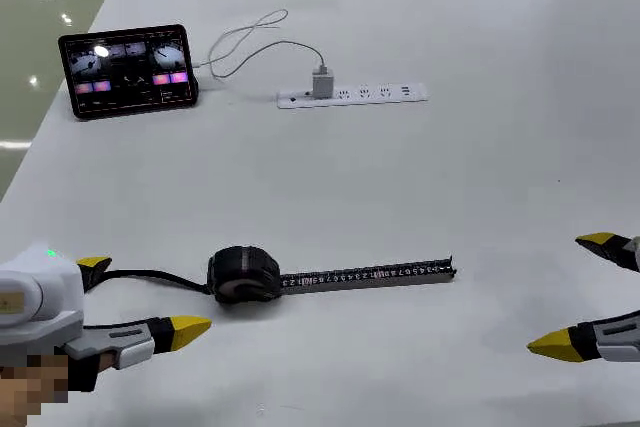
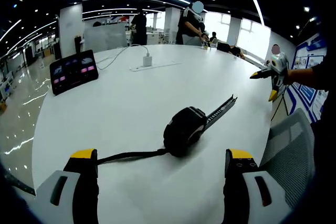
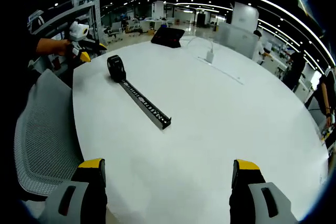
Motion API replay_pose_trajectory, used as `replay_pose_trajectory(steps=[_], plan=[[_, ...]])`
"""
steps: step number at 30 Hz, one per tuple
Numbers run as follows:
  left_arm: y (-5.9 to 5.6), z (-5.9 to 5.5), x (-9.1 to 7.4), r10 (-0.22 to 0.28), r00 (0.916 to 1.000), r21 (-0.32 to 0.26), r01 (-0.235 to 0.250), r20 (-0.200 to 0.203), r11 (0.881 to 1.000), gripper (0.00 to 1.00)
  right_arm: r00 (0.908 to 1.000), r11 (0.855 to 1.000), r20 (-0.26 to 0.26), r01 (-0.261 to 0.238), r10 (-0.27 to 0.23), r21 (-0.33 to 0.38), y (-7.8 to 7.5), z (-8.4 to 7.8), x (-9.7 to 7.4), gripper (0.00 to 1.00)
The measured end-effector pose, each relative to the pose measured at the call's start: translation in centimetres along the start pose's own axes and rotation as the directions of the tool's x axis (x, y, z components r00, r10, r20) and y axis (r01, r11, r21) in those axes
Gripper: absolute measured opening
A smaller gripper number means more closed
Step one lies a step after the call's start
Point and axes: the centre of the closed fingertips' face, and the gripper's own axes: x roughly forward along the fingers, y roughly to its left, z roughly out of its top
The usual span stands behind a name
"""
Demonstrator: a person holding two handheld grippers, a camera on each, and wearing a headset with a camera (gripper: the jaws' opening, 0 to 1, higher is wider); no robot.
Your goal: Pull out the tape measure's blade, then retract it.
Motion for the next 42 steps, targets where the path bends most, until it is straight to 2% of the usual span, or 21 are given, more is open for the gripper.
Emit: replay_pose_trajectory(steps=[1, 2, 7, 10, 12, 14, 19, 20, 23, 27, 29, 34, 38, 42], plan=[[-0.2, 0.1, 0.1, -0.001, 1.0, 0.001, 0.001, 0.003, 1.0, 0.99, 1.0, 1.0, -0.005, -0.007, 0.007, -0.012, 0.0, 0.3, 0.1, 0.99], [-0.9, 0.4, 0.2, -0.032, 0.9994, -0.002, 0.032, 0.016, 0.999, 0.99, 0.9999, 1.0, -0.007, -0.01, 0.01, -0.023, -0.1, 0.5, 0.2, 0.99], [-2.1, 1.0, 0.8, -0.042, 0.9989, 0.009, 0.042, 0.02, 0.999, 0.99, 0.9991, 0.997, -0.025, -0.037, 0.035, -0.072, -0.5, 1.5, 0.5, 0.99], [-2.5, 1.4, 1.2, -0.031, 0.9991, 0.012, 0.03, 0.029, 0.999, 0.99, 0.9983, 0.995, -0.031, -0.052, 0.05, -0.09, -0.7, 1.9, 0.9, 0.99], [-2.4, 2.1, 1.3, 0.001, 0.9983, 0.027, -0.003, 0.059, 1.0, 0.99, 0.9976, 0.992, -0.041, -0.06, 0.056, -0.107, -0.9, 2.0, 1.1, 0.99], [-2.4, 2.3, 1.6, 0.018, 0.9983, 0.026, -0.019, 0.055, 0.999, 0.99, 0.997, 0.991, -0.048, -0.066, 0.061, -0.118, -0.9, 2.2, 1.4, 0.99], [-3.4, 2.9, 2.0, 0.006, 0.9974, 0.02, -0.007, 0.072, 1.0, 0.99, 0.9957, 0.987, -0.05, -0.083, 0.077, -0.139, -0.8, 2.8, 1.8, 0.99], [-3.6, 2.9, 2.1, -0.002, 0.9977, 0.003, 0.002, 0.068, 1.0, 0.99, 0.9954, 0.986, -0.051, -0.088, 0.081, -0.145, -0.7, 2.9, 1.8, 0.99], [-4.0, 3.0, 2.3, 0.007, 0.9981, 0.0, -0.007, 0.062, 1.0, 0.99, 0.9923, 0.977, -0.074, -0.112, 0.1, -0.184, -0.5, 3.1, 2.0, 0.99], [-3.6, 3.1, 2.7, 0.043, 0.9969, -0.02, -0.041, 0.066, 0.999, 0.99, 0.9906, 0.969, -0.07, -0.13, 0.118, -0.208, -0.6, 3.8, 2.1, 0.99], [-2.9, 3.6, 2.8, 0.097, 0.9912, -0.026, -0.095, 0.091, 0.995, 0.99, 0.9896, 0.968, -0.079, -0.134, 0.12, -0.211, -0.9, 3.9, 2.4, 0.99], [-3.1, 3.8, 3.3, 0.111, 0.9895, -0.034, -0.108, 0.093, 0.994, 0.99, 0.9859, 0.953, -0.103, -0.155, 0.132, -0.261, -1.0, 4.6, 2.9, 0.99], [-3.1, 3.8, 3.6, 0.123, 0.9878, -0.065, -0.117, 0.095, 0.991, 0.99, 0.9826, 0.941, -0.11, -0.176, 0.15, -0.29, -0.7, 5.6, 3.4, 0.99], [-3.1, 3.8, 3.9, 0.139, 0.9852, -0.085, -0.131, 0.1, 0.988, 0.99, 0.9774, 0.927, -0.134, -0.198, 0.163, -0.317, -0.5, 5.9, 4.0, 0.99]])
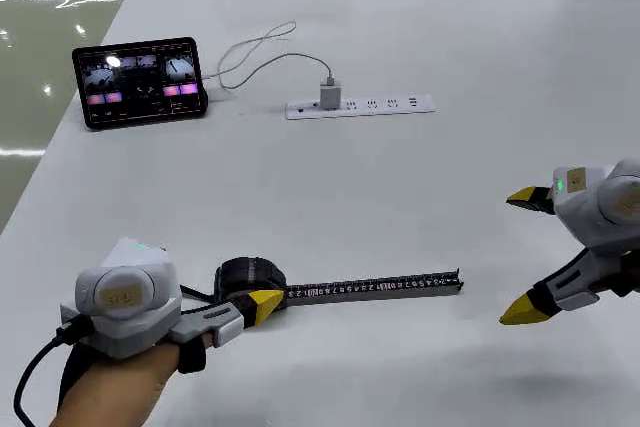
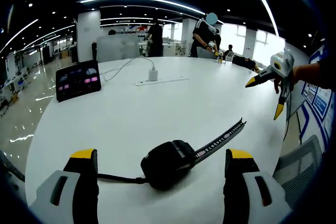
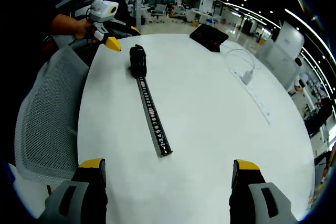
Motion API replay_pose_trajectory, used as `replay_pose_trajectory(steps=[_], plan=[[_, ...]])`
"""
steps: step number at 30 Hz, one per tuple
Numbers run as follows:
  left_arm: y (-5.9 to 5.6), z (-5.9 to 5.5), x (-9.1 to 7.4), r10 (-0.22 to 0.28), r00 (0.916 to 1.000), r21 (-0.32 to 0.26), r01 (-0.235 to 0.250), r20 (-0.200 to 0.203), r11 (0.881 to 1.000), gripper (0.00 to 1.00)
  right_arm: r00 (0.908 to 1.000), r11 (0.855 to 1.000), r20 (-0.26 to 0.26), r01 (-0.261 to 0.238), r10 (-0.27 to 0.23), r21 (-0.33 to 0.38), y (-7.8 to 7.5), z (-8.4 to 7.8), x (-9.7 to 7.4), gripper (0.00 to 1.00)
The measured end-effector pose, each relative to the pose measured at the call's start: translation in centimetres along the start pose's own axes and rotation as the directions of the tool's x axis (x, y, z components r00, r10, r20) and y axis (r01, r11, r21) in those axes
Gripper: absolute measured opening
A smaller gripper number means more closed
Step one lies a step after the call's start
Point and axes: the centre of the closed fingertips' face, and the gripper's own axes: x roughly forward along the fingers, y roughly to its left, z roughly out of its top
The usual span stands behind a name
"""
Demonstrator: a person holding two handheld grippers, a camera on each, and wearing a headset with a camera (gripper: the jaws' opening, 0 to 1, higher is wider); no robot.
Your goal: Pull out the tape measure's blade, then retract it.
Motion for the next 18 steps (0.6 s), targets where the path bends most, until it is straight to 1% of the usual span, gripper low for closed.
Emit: replay_pose_trajectory(steps=[3, 5, 6, 7, 9, 10, 12, 14, 15, 16, 17, 18], plan=[[-0.1, -0.1, 0.3, 0.004, 1.0, -0.006, -0.004, -0.001, 1.0, 0.99, 0.9997, 1.0, -0.018, -0.015, 0.014, -0.026, -0.2, 0.0, 0.5, 0.99], [-0.3, 0.0, 0.3, 0.008, 0.9999, -0.002, -0.008, 0.007, 1.0, 0.99, 0.9994, 0.999, -0.015, -0.033, 0.033, -0.042, -0.2, 0.2, 0.8, 0.99], [-0.2, 0.1, 0.4, 0.012, 0.9998, 0.014, -0.013, 0.016, 1.0, 0.99, 0.9986, 0.997, -0.008, -0.053, 0.053, -0.052, -0.1, 0.3, 1.0, 0.99], [-0.2, 0.1, 0.5, 0.011, 0.9998, 0.019, -0.011, 0.019, 1.0, 0.99, 0.9982, 0.997, -0.01, -0.059, 0.059, -0.054, -0.1, 0.3, 1.1, 0.99], [-0.1, 0.0, 0.7, 0.011, 0.9997, 0.009, -0.011, 0.022, 1.0, 0.99, 0.9975, 0.995, -0.012, -0.07, 0.07, -0.072, -0.2, 0.4, 1.3, 0.99], [0.0, 0.1, 0.7, 0.015, 0.9995, 0.007, -0.016, 0.026, 1.0, 0.99, 0.997, 0.994, -0.015, -0.077, 0.076, -0.076, -0.2, 0.4, 1.5, 0.99], [0.4, -0.2, 0.9, 0.038, 0.999, -0.002, -0.038, 0.022, 0.999, 0.99, 0.9957, 0.994, -0.031, -0.089, 0.087, -0.07, -0.2, 0.1, 1.8, 0.99], [0.5, -0.2, 0.9, 0.053, 0.998, -0.028, -0.052, 0.034, 0.998, 0.99, 0.9948, 0.993, -0.036, -0.097, 0.095, -0.071, -0.3, 0.1, 2.1, 0.99], [0.4, 0.0, 1.0, 0.045, 0.9974, -0.05, -0.042, 0.056, 0.998, 0.99, 0.9948, 0.993, -0.038, -0.097, 0.095, -0.074, -0.4, 0.1, 2.3, 0.99], [0.5, 0.0, 1.2, 0.05, 0.9949, -0.101, -0.041, 0.087, 0.994, 0.99, 0.9943, 0.992, -0.041, -0.101, 0.098, -0.073, -0.4, 0.1, 2.5, 0.99], [0.7, -0.4, 1.3, 0.056, 0.9956, -0.108, -0.048, 0.075, 0.993, 0.99, 0.9938, 0.992, -0.044, -0.106, 0.103, -0.073, -0.4, 0.1, 2.7, 0.99], [0.7, -0.5, 1.4, 0.061, 0.9953, -0.121, -0.051, 0.075, 0.991, 0.99, 0.9933, 0.991, -0.048, -0.109, 0.105, -0.074, -0.5, 0.0, 2.9, 0.99]])
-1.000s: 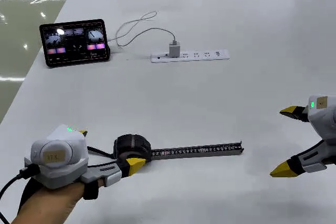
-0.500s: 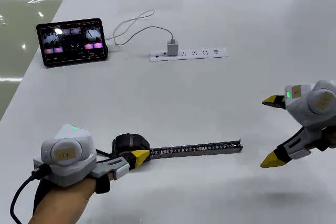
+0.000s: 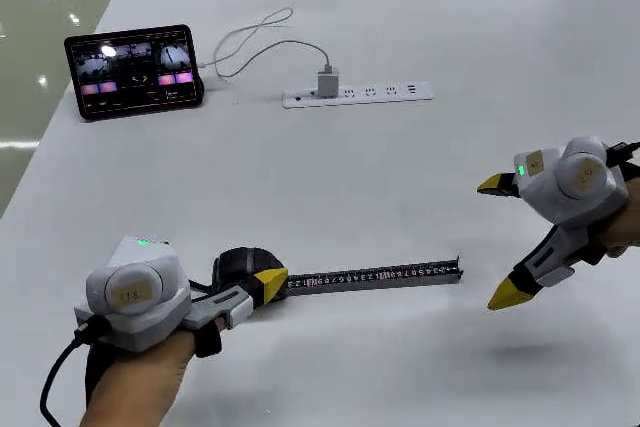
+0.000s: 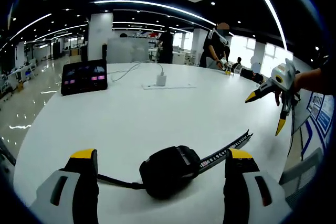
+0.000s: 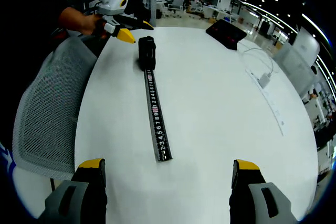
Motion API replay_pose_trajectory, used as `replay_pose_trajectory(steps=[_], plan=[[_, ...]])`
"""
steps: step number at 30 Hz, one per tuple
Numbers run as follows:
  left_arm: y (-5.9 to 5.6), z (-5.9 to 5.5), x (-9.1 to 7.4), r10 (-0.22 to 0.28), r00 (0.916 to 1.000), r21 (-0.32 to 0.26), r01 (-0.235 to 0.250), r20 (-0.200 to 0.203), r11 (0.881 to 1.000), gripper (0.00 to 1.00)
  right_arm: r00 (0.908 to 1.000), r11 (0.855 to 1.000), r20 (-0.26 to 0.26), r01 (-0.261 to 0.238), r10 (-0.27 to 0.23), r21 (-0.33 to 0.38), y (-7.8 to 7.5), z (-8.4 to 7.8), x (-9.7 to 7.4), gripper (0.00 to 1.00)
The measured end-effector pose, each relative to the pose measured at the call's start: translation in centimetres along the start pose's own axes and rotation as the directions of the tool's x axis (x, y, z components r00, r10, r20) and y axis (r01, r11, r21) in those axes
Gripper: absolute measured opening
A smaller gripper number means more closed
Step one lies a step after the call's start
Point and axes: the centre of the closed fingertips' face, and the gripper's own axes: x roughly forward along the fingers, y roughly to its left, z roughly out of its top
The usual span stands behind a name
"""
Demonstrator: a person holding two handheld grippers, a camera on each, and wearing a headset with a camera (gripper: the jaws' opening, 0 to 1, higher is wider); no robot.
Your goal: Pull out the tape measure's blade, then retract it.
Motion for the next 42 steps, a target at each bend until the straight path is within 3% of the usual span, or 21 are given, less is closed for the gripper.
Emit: replay_pose_trajectory(steps=[2, 6, 7, 9, 11, 12, 13, 14, 19, 23, 28, 33, 42], plan=[[0.5, -0.5, 0.3, 0.036, 0.9993, 0.04, -0.036, -0.008, 0.999, 0.99, 0.9999, 1.0, -0.016, -0.004, 0.004, -0.014, -0.1, -0.2, 0.4, 0.99], [0.3, -1.1, 0.6, 0.053, 0.9984, 0.044, -0.052, -0.018, 0.998, 0.99, 0.9998, 0.999, -0.014, -0.017, 0.016, -0.042, -0.2, 0.0, 1.1, 0.99], [0.2, -1.1, 0.6, 0.053, 0.9985, 0.043, -0.052, -0.014, 0.998, 0.99, 0.9997, 0.999, -0.015, -0.021, 0.02, -0.043, -0.2, 0.0, 1.3, 0.99], [-0.1, -0.4, 0.7, 0.05, 0.9979, 0.062, -0.053, 0.04, 0.997, 0.99, 0.9994, 0.999, -0.023, -0.028, 0.027, -0.04, -0.2, 0.0, 1.7, 0.99], [-0.3, -0.8, 0.8, 0.058, 0.9978, 0.073, -0.061, 0.032, 0.995, 0.99, 0.999, 0.999, -0.033, -0.033, 0.031, -0.04, -0.3, -0.2, 2.0, 0.99], [-0.2, -0.9, 1.0, 0.061, 0.9976, 0.066, -0.063, 0.032, 0.996, 0.99, 0.9989, 0.999, -0.035, -0.034, 0.033, -0.039, -0.3, -0.2, 2.2, 0.99], [-0.1, -1.0, 1.0, 0.078, 0.9963, -0.004, -0.078, 0.036, 0.997, 0.99, 0.9987, 0.999, -0.034, -0.038, 0.037, -0.038, -0.3, -0.2, 2.4, 0.99], [-0.1, -1.0, 1.1, 0.079, 0.996, -0.031, -0.078, 0.04, 0.996, 0.99, 0.9988, 0.999, -0.033, -0.039, 0.037, -0.038, -0.3, -0.2, 2.6, 0.99], [-0.8, -1.6, 1.7, 0.095, 0.9946, -0.03, -0.093, 0.042, 0.995, 0.99, 0.9981, 0.999, -0.038, -0.049, 0.049, -0.015, -0.1, -0.5, 3.7, 0.99], [-1.5, -2.5, 2.1, 0.097, 0.9952, 0.004, -0.097, 0.014, 0.995, 0.99, 0.9973, 0.998, -0.051, -0.053, 0.052, -0.019, 0.0, -1.0, 4.5, 0.96], [-1.7, -3.2, 2.4, 0.109, 0.994, -0.03, -0.109, 0.006, 0.994, 0.99, 0.9966, 0.998, -0.06, -0.057, 0.056, -0.004, -0.1, -1.2, 4.9, 0.92], [-1.8, -3.2, 2.7, 0.104, 0.9946, -0.021, -0.103, 0.011, 0.994, 0.99, 0.9946, 0.997, -0.076, -0.071, 0.07, -0.01, 0.2, -1.6, 4.9, 0.82], [-1.3, -3.1, 2.8, 0.122, 0.9923, -0.005, -0.122, 0.019, 0.992, 0.99, 0.9919, 0.994, -0.085, -0.099, 0.095, -0.049, 0.7, -1.8, 5.1, 0.52]])
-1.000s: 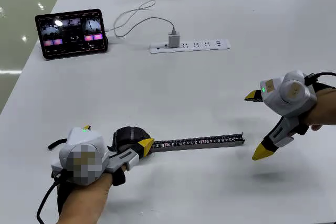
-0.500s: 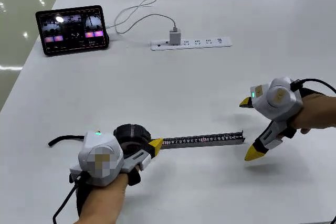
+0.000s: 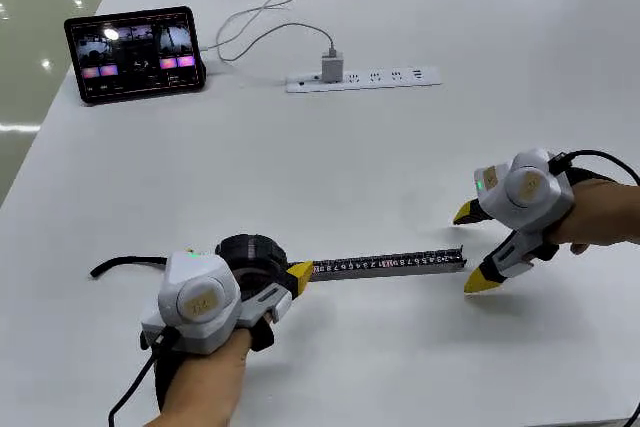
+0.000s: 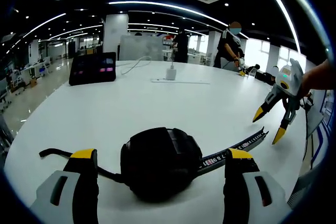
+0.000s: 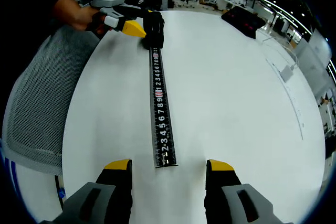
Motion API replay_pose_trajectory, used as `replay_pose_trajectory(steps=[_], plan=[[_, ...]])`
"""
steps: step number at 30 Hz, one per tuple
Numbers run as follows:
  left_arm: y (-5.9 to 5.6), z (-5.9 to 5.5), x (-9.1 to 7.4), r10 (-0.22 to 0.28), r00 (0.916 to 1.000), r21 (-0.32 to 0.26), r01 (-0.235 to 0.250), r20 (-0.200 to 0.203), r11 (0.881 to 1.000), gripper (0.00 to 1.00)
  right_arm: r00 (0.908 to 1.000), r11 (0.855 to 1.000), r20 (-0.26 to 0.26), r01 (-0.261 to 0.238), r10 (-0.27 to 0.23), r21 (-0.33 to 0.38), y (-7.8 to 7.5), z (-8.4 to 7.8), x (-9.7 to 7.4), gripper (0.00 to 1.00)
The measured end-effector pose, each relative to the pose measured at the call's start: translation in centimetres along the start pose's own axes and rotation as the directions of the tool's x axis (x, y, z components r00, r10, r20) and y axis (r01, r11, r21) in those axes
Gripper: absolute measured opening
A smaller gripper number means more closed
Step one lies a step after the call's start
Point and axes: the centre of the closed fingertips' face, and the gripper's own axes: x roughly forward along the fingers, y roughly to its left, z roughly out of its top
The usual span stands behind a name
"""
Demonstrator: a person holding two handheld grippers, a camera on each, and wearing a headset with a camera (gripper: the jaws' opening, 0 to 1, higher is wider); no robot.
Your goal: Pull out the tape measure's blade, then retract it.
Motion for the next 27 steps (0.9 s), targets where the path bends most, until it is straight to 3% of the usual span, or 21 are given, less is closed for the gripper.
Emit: replay_pose_trajectory(steps=[9, 18, 27], plan=[[-0.02, 0.34, 0.36, -0.004, 1.0, -0.007, 0.004, 0.006, 1.0, 0.99, 0.9998, 1.0, -0.004, -0.019, 0.019, -0.009, 0.36, 0.09, 0.14, 0.34], [0.0, 0.49, 0.52, -0.005, 1.0, -0.01, 0.005, -0.002, 1.0, 0.99, 0.9997, 1.0, -0.006, -0.022, 0.022, -0.002, 0.03, -0.17, 0.25, 0.23], [0.21, 0.45, 0.53, -0.004, 1.0, -0.018, 0.003, -0.006, 1.0, 0.99, 0.9994, 0.999, -0.027, -0.023, 0.022, -0.041, 0.18, -0.36, 0.41, 0.15]])
